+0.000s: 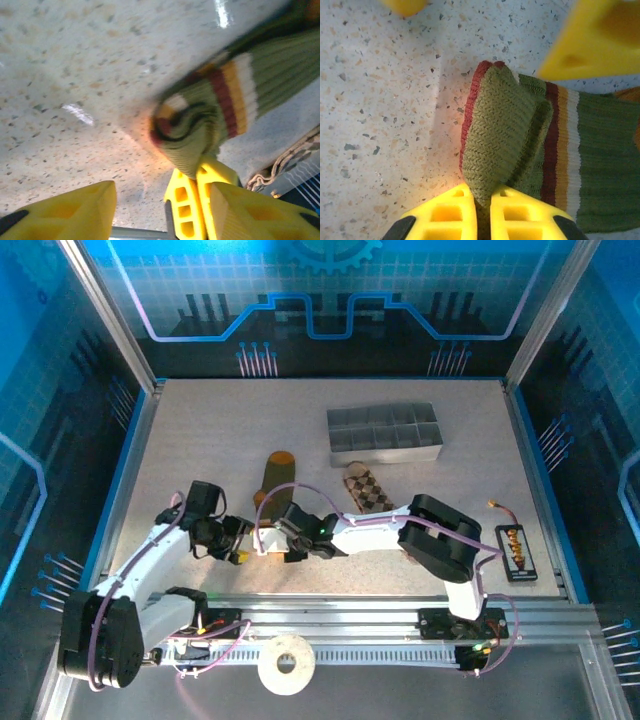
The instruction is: Roll the socks
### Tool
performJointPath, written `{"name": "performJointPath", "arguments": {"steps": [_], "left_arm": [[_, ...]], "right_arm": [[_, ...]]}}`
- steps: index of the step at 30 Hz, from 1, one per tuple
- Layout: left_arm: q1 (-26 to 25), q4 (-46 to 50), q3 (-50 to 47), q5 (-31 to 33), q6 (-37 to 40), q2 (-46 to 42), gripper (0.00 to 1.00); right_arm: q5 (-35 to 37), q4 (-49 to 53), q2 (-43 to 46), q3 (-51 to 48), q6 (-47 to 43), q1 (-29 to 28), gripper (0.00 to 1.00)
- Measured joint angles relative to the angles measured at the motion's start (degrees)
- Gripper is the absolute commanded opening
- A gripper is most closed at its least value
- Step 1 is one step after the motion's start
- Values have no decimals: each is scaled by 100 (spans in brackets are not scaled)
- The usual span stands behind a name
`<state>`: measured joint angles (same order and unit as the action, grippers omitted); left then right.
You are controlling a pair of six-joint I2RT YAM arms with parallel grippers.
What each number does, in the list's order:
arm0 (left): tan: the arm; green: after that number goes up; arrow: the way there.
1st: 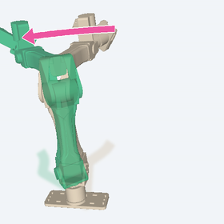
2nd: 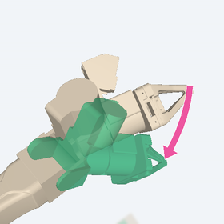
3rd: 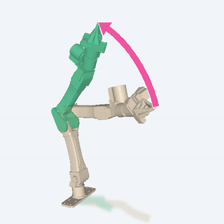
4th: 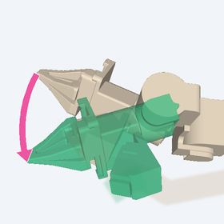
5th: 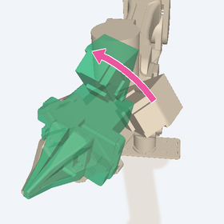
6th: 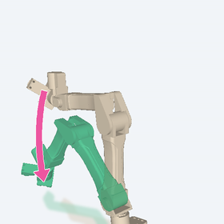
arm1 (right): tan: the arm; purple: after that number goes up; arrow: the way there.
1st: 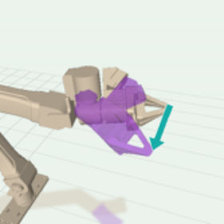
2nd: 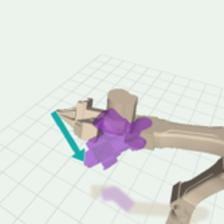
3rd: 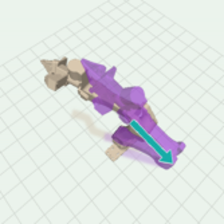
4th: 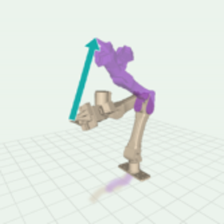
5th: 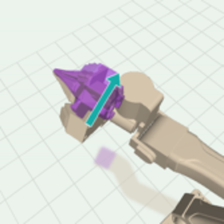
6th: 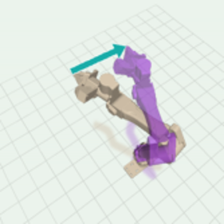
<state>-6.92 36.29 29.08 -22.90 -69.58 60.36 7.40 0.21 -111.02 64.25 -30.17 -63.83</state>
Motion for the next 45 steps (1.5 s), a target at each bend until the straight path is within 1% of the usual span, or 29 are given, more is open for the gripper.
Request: {"name": "performJointPath", "arguments": {"steps": [3, 8, 12, 15, 20, 23, 26, 27, 28, 31, 34, 35, 37, 40, 45], "left_arm": [[0, -146, -160, -105, -164, 7, 59], [0, -667, -271, -216, -420, 229, 62], [-9, -1023, -317, -286, -546, 540, 61], [-48, -1250, -341, -313, -579, 785, 55], [-83, -1401, -343, -306, -651, 1003, 41], [-87, -1397, -337, -291, -623, 1141, 27], [-87, -1281, -223, -286, -516, 1252, 8], [-87, -1202, -168, -273, -503, 1279, 2], [-87, -1121, -127, -258, -498, 1298, 0], [-87, -883, -39, -238, -507, 1349, 0], [-85, -616, 50, -181, -533, 1384, 0], [-85, -514, 92, -160, -542, 1401, 0], [-68, -291, 184, -133, -553, 1460, 0], [7, -48, 306, -142, -551, 1602, 0], [114, 372, 673, -138, -431, 2037, 0]], "right_arm": [[-345, 210, -2, 105, 225, 101, 5], [-890, 505, -79, 289, 610, 229, 4], [-1300, 601, -142, 415, 935, 376, 3], [-1624, 645, -186, 483, 1213, 507, 2], [-2286, 669, -216, 490, 1679, 743, 0], [-2785, 693, -251, 516, 1941, 850, 0], [-3373, 750, -339, 623, 2232, 940, 1], [-3545, 769, -367, 660, 2330, 966, 4], [-3674, 776, -387, 680, 2413, 992, 11], [-3814, 765, -387, 678, 2562, 1040, 35], [-3665, 402, -166, 345, 2520, 1029, 51], [-3552, 302, -7, 155, 2474, 1023, 55], [-3248, 85, 426, -299, 2256, 986, 60], [-2684, -50, 876, -586, 1799, 791, 62], [-1720, -282, 1049, -745, 981, 160, 64]]}}
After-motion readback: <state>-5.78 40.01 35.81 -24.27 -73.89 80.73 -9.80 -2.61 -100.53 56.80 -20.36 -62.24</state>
